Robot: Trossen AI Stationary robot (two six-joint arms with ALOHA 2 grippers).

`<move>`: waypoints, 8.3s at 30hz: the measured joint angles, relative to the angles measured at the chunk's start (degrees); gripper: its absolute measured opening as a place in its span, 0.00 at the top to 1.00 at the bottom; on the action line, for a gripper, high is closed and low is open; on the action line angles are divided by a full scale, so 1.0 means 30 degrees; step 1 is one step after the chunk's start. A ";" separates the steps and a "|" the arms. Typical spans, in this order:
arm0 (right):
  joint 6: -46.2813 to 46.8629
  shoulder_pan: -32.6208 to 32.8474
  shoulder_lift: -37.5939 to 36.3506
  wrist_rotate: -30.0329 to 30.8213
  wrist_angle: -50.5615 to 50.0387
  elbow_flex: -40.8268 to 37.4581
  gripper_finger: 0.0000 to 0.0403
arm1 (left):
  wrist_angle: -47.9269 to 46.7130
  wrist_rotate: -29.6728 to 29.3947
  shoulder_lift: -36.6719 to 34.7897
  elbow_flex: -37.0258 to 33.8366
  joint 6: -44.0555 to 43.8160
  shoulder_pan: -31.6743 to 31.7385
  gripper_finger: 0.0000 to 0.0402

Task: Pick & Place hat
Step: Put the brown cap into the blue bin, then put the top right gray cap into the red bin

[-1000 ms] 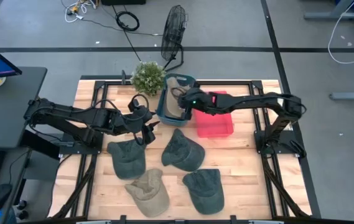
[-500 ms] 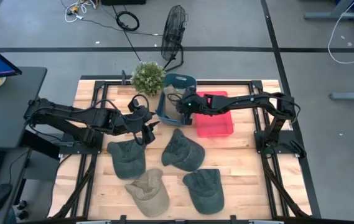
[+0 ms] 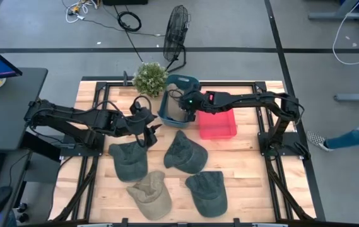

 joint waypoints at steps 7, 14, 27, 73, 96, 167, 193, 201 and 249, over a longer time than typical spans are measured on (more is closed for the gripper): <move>-0.0070 0.1502 -0.0278 0.0195 -0.5237 0.3015 0.51 | -0.2188 0.5415 0.0015 0.0000 -0.1078 -0.0487 0.53; -0.0128 0.2928 -0.0736 0.0237 -0.6512 0.3916 0.52 | -0.1809 0.7090 0.0029 -0.0834 -0.5838 -0.3468 0.53; -0.0569 0.3199 -0.1115 0.0485 -0.6978 0.3939 0.53 | 0.5085 0.7063 0.1971 -0.4508 -1.0939 -0.8884 0.53; -0.0055 0.3156 -0.1108 -0.1606 -0.6876 0.3925 0.53 | 0.4837 0.7927 0.8124 -0.2433 -1.5609 -1.0637 0.51; -0.0068 0.3166 -0.1108 -0.1606 -0.6745 0.3925 0.53 | 0.5962 0.8488 0.9278 -0.2433 -1.2509 -1.0525 0.97; 0.6436 0.5458 -0.7534 -0.0397 -1.7197 0.3917 0.53 | -0.6333 0.4570 1.3029 1.0004 1.8223 0.7386 0.65; 0.3888 0.6804 -0.7534 -0.5636 -1.4509 0.2622 0.53 | -0.6741 0.4047 0.1808 0.5913 0.6128 0.3513 0.55; -0.1254 0.7585 -0.7509 -0.9445 -0.3615 -0.4386 0.53 | -0.0959 0.4050 -0.0131 -0.0853 0.5884 0.3060 0.55; 0.4888 0.6627 -0.2481 -1.1552 0.0861 -0.4008 0.98 | 0.0994 0.4044 -0.0226 -0.2455 0.5872 0.3560 0.55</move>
